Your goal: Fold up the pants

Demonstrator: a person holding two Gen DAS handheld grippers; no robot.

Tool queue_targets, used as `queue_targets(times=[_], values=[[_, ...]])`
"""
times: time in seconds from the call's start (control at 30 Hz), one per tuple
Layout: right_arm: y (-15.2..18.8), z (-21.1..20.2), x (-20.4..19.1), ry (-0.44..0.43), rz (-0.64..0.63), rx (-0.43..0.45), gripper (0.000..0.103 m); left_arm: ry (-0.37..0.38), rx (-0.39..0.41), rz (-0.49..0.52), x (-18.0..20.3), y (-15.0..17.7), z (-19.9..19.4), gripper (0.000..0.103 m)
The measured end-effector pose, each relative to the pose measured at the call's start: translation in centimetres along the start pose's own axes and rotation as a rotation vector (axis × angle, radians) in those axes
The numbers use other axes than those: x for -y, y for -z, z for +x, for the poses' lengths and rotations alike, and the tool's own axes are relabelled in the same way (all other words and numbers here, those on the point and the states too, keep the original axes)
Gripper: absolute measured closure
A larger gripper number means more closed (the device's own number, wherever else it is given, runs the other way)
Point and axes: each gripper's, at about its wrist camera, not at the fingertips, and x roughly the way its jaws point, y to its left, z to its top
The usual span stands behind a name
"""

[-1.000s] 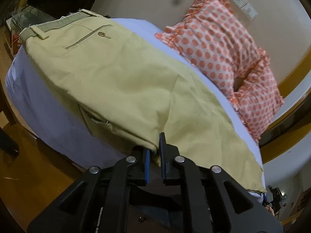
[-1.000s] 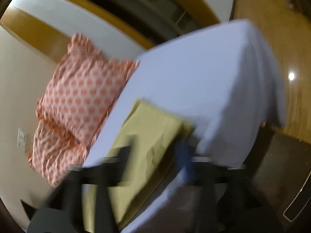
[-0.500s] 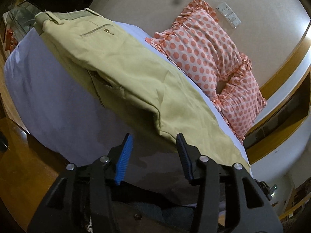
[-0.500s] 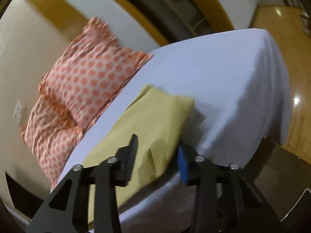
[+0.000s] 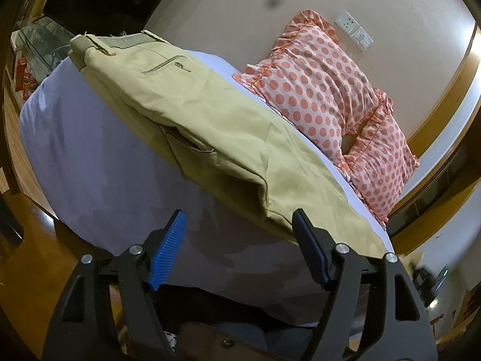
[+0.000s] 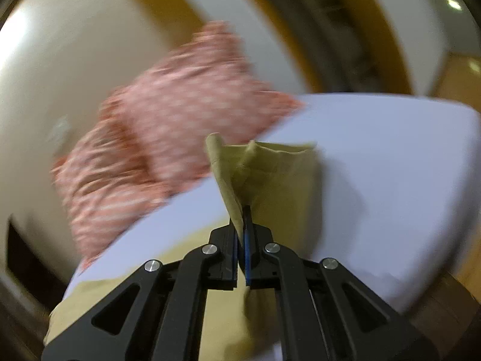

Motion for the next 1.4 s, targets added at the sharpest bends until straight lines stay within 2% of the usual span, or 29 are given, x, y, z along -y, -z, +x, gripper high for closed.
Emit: queue_targets(times=[0.13, 0.17, 0.23, 0.27, 0.3, 0.33, 0.37, 0.4, 0.43, 0.47, 0.5, 0.53, 0.67, 0.8, 0.97, 1.1, 1.17, 1.27, 1.33, 1.4], values=[[1.2, 3.4, -11.3, -0.312, -0.141, -0.103, 0.100, -0.009, 0.006, 0.016, 0.0, 0.3, -0.2, 0.024], [2.8, 4.6, -15.2, -0.418, -0.183, -0.165, 0.100, -0.011, 0.009, 0.021, 0.1, 0.5, -0.3, 0.023], [5.9, 6.2, -20.2, -0.549, -0.246, -0.280, 0.100, -0.008, 0.016, 0.033, 0.3, 0.7, -0.5, 0.021], [8.1, 7.1, -22.9, -0.598, -0.300, -0.363, 0.099, 0.005, 0.022, 0.038, 0.5, 0.8, -0.7, 0.020], [11.5, 8.2, -26.1, -0.624, -0.398, -0.493, 0.095, 0.015, 0.028, 0.044, 0.6, 0.9, -0.8, 0.019], [13.7, 8.7, -27.7, -0.626, -0.464, -0.578, 0.092, 0.021, 0.033, 0.050, 0.8, 0.9, -0.9, 0.017], [16.0, 9.1, -29.1, -0.615, -0.532, -0.656, 0.083, 0.030, 0.038, 0.056, 0.9, 1.0, -1.1, 0.016], [17.8, 9.0, -29.7, -0.600, -0.584, -0.698, 0.071, 0.048, 0.043, 0.064, 1.0, 1.0, -1.2, 0.015], [18.4, 8.8, -29.6, -0.589, -0.599, -0.698, 0.062, 0.065, 0.046, 0.072, 1.1, 1.0, -1.3, 0.012], [18.3, 8.6, -29.1, -0.590, -0.586, -0.688, 0.042, 0.077, 0.047, 0.080, 1.2, 1.0, -1.3, 0.010], [17.5, 8.3, -28.1, -0.596, -0.542, -0.664, 0.028, 0.086, 0.043, 0.089, 1.3, 1.0, -1.2, 0.009], [16.4, 8.2, -27.1, -0.593, -0.500, -0.637, 0.026, 0.096, 0.027, 0.107, 1.5, 1.1, -0.6, 0.009], [13.1, 7.6, -25.1, -0.525, -0.437, -0.545, 0.021, 0.076, -0.031, 0.136, 2.2, 0.9, 2.0, 0.009], [12.3, 8.2, -23.5, -0.487, -0.384, -0.539, 0.020, 0.078, -0.045, 0.095, 2.3, 0.0, 3.7, 0.009], [14.0, 8.0, -23.6, -0.495, -0.368, -0.564, 0.020, 0.085, -0.012, 0.016, 1.7, -2.3, 4.0, 0.010], [14.7, 7.6, -23.4, -0.503, -0.366, -0.570, 0.020, 0.068, 0.075, -0.052, 0.6, -5.1, 2.7, 0.015], [14.8, 7.7, -23.3, -0.505, -0.358, -0.570, 0.020, 0.045, 0.103, -0.099, -0.7, -6.4, 2.6, 0.020], [14.9, 7.8, -23.0, -0.507, -0.341, -0.574, 0.019, 0.011, 0.129, -0.234, -3.9, -8.3, 3.0, 0.037], [14.8, 7.8, -22.6, -0.505, -0.338, -0.571, 0.019, 0.057, 0.149, -0.365, -6.3, -9.1, 2.8, 0.048], [14.7, 7.8, -22.2, -0.504, -0.331, -0.564, 0.019, 0.080, 0.181, -0.456, -8.1, -9.9, 2.7, 0.053]])
